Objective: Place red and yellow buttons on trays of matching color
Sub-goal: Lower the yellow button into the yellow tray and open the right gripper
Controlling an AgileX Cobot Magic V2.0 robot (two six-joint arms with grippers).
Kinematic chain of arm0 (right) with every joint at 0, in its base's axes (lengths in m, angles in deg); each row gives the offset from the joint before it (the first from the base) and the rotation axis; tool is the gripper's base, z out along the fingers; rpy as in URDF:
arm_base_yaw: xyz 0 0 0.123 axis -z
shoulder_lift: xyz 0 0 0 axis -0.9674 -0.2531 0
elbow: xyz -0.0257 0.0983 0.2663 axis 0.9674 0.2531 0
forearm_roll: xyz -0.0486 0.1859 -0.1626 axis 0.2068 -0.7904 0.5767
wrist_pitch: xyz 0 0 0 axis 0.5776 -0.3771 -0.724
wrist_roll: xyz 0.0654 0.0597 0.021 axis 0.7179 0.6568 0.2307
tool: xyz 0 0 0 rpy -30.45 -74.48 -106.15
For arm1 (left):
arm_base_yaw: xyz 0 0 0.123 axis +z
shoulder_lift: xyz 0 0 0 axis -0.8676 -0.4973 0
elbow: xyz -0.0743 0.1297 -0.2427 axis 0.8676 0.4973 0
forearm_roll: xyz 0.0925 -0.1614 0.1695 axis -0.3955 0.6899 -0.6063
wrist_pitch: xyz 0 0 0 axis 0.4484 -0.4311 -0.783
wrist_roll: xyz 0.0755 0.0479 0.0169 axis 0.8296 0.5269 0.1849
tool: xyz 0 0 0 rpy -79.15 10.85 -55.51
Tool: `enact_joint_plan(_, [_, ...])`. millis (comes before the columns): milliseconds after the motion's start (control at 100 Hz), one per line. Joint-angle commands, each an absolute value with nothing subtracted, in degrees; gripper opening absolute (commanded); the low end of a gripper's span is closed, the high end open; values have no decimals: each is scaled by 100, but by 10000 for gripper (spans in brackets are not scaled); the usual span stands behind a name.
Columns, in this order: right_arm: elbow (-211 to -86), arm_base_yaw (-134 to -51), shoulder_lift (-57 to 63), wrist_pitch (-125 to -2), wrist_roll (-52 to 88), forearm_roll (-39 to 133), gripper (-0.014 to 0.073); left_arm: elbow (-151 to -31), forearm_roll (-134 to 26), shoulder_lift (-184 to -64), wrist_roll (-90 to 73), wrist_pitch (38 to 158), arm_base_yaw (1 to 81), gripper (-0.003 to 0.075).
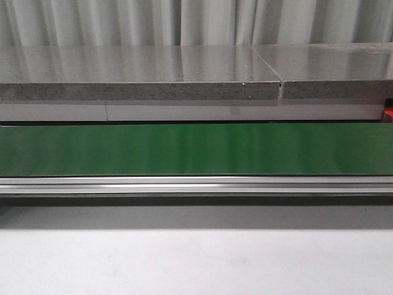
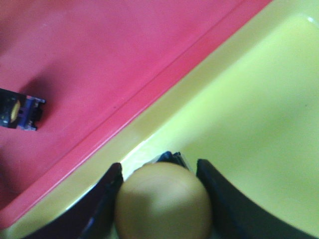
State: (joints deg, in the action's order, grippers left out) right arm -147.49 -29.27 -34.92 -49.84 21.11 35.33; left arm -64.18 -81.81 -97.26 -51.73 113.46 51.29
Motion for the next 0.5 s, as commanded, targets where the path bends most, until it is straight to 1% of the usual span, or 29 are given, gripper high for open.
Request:
enact_joint_plan(0, [-14865,-2924,-3386,-5232,2108,3400,90,-6587,-8140,-9740,-5213,10899,5074,-19])
enact_joint_plan(380, [-14865,-3097,-3791,-5178,2108,3371,100,-6587,-8140,-9740,-5213,10899,5074,-19])
enact_joint_plan(440, [-14865,-3097,-3791,-5150,2103,3371,139,-6587,-8140,-9740,-5213,10899,5074,-19])
enact_joint_plan(490, [-14884,-3097,-3786,-5125,2103,3371,199,-6587,-8140,-9740,-5213,10899,5074,-19])
